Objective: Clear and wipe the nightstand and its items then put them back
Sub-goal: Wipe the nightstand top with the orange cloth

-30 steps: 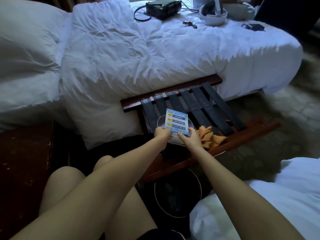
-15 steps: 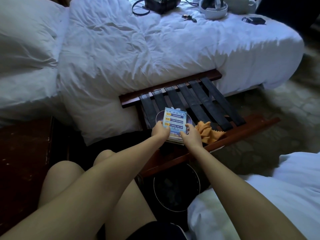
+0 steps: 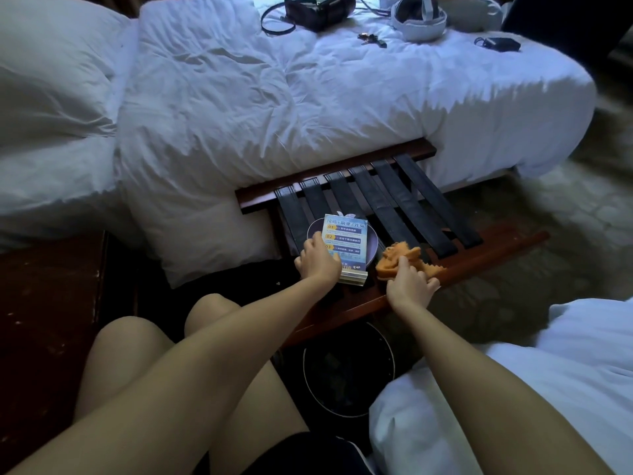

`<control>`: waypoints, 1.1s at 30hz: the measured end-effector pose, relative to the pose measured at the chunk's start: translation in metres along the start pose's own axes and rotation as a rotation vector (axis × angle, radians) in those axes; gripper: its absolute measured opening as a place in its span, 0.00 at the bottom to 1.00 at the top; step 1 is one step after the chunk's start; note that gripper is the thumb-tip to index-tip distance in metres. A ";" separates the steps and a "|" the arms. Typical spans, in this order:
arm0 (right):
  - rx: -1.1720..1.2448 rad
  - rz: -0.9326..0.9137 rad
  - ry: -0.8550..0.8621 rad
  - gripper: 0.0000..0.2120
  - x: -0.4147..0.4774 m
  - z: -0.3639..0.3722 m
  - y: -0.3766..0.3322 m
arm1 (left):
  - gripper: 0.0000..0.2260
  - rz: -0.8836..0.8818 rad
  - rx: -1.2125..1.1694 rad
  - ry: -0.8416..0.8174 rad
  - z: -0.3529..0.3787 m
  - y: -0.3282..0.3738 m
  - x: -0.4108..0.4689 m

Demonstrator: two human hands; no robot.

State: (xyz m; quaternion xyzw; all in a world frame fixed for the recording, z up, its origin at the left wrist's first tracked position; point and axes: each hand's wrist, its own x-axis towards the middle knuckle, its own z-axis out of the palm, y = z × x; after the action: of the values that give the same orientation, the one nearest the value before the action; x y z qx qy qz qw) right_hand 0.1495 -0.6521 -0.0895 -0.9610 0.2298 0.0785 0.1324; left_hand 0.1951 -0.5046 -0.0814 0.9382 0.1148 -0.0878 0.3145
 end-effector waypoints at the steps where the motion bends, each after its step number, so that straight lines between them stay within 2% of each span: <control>1: 0.015 0.004 0.008 0.13 0.001 0.000 0.002 | 0.26 0.005 -0.006 0.028 -0.001 0.002 -0.001; 4: 0.105 0.032 0.040 0.05 0.000 -0.002 0.005 | 0.29 0.021 -0.068 0.076 -0.004 0.006 -0.004; 8: 0.237 0.025 0.193 0.09 -0.005 -0.006 0.002 | 0.28 0.052 -0.122 0.094 -0.007 0.009 -0.008; 12: 0.460 0.049 0.281 0.08 -0.002 -0.028 -0.002 | 0.27 0.116 -0.221 0.109 -0.011 0.016 -0.015; 17: 0.609 -0.140 0.349 0.08 -0.003 -0.071 -0.019 | 0.26 0.228 -0.492 0.191 -0.024 0.036 -0.030; 21: 0.751 -0.330 0.265 0.08 -0.012 -0.094 -0.045 | 0.24 0.447 -0.657 0.096 -0.046 0.054 -0.044; 25: 1.034 -0.455 0.106 0.06 -0.034 -0.108 -0.073 | 0.15 0.396 -0.723 0.088 -0.077 0.056 -0.049; 28: 1.168 -0.493 0.039 0.07 -0.053 -0.113 -0.099 | 0.06 0.351 -0.831 0.175 -0.109 0.041 -0.051; 32: 1.194 -0.667 -0.167 0.03 -0.083 -0.109 -0.149 | 0.08 0.320 -0.909 0.379 -0.169 0.001 -0.061; 33: 1.156 -0.728 -0.222 0.05 -0.092 -0.106 -0.164 | 0.08 0.301 -0.909 0.435 -0.185 -0.013 -0.063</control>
State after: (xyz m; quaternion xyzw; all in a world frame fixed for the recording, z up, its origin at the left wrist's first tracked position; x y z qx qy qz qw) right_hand 0.1542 -0.5032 0.0671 -0.7384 -0.1172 -0.0080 0.6640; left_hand 0.1478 -0.3918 0.0714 0.7097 0.0677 0.2139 0.6678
